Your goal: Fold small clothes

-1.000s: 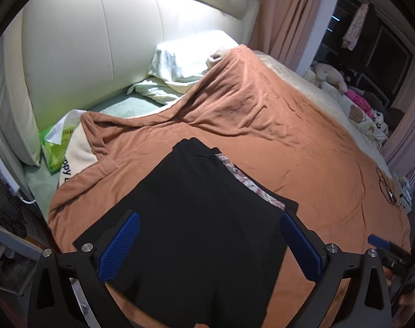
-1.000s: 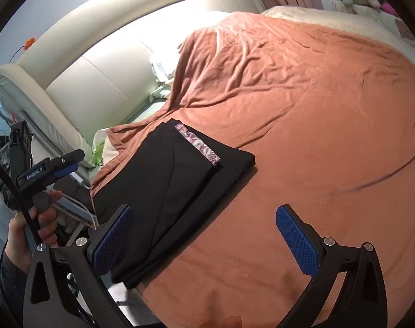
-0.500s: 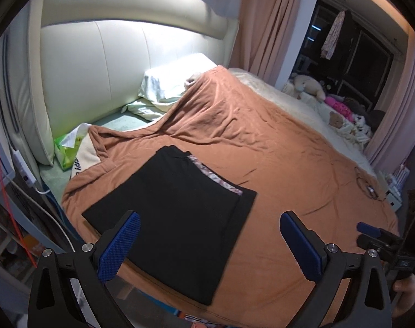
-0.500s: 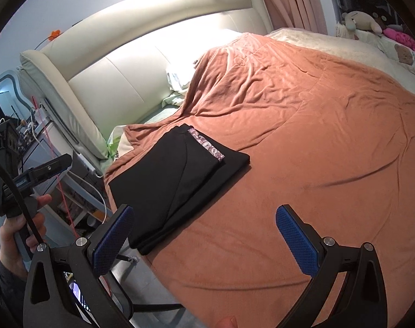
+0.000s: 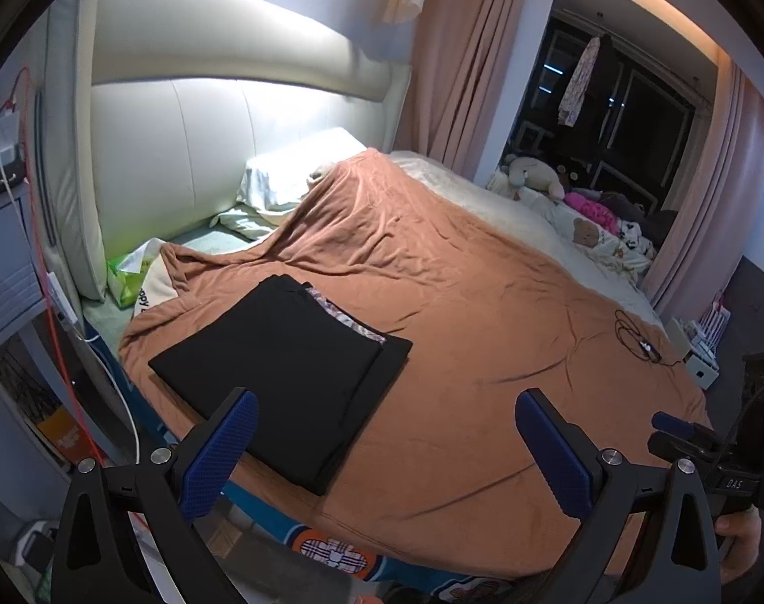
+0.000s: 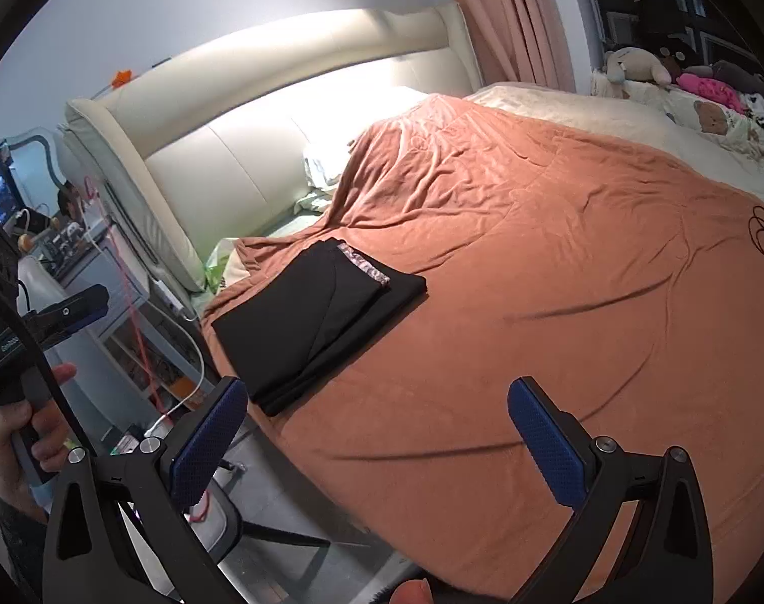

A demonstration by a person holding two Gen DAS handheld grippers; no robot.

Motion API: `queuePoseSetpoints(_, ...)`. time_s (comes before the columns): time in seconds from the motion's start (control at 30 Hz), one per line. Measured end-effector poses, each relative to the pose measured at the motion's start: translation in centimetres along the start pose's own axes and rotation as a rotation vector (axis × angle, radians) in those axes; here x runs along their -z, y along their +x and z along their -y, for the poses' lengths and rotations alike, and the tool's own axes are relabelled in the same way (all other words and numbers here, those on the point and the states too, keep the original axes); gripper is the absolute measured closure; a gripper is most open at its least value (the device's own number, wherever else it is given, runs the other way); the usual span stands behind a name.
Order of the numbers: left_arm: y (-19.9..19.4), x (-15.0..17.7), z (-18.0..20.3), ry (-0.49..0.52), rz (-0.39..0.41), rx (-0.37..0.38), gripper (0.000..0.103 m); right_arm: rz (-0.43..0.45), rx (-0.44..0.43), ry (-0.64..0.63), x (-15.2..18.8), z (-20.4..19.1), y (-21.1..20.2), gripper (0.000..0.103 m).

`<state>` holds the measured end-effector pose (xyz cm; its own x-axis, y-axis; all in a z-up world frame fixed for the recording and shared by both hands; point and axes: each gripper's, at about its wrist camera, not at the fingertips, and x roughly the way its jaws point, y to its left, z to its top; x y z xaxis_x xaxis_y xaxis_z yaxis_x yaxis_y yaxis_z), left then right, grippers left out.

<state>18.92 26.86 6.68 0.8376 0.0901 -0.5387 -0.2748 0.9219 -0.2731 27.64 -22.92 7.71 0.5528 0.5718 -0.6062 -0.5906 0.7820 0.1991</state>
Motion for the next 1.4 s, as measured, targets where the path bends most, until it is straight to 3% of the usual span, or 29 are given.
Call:
queuePoseSetpoints(0.53, -5.5, 8.2, 7.1, 0.066, 0.032, 0.062, 0.0, 0.176, 0.102, -0.012, 8.1, 0.3, -13.4, 0.0)
queuePoseSetpoints(1.1, -11.1, 15.6, 13.7, 0.197, 0.136, 0.117, 0.0, 0.288, 0.238, -0.005, 19.2, -1.0, -19.0, 0.0)
queuePoseSetpoints(1.4, -13.6, 19.0, 16.1, 0.255, 0.173, 0.143, 0.0, 0.307, 0.357, -0.028, 22.3, -3.2, -20.3, 0.0)
